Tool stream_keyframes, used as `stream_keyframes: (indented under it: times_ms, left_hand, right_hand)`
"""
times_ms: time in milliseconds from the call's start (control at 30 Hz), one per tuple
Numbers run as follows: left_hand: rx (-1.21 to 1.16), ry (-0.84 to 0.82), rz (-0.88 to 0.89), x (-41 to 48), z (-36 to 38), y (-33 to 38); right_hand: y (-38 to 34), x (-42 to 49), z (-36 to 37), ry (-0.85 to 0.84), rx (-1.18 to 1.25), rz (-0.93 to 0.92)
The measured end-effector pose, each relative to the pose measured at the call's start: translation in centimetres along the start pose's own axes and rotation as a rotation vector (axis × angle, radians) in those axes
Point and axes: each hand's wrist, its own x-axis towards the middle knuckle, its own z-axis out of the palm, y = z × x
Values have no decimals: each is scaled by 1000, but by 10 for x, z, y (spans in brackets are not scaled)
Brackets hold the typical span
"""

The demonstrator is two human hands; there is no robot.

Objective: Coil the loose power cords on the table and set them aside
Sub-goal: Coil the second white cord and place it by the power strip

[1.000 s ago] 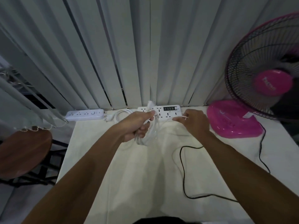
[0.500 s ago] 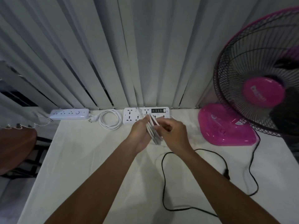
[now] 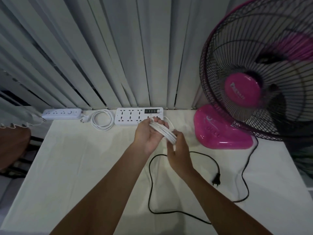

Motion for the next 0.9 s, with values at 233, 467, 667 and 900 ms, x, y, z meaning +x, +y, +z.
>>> stream_keyframes:
  times_ms: [233, 467, 667, 900]
  left_hand:
    - [607, 27, -122, 15, -10, 18]
    - [1893, -64, 895, 45, -38, 37]
    - [2016, -545, 926, 87, -15, 17]
    - [1736, -278, 800, 130, -6, -2]
  right_hand:
    - [9, 37, -32, -24, -65, 31]
    - [20, 89, -66, -352, -237, 115]
    - [18, 118, -66, -409, -231, 164]
    - [46, 134, -61, -152, 122, 378]
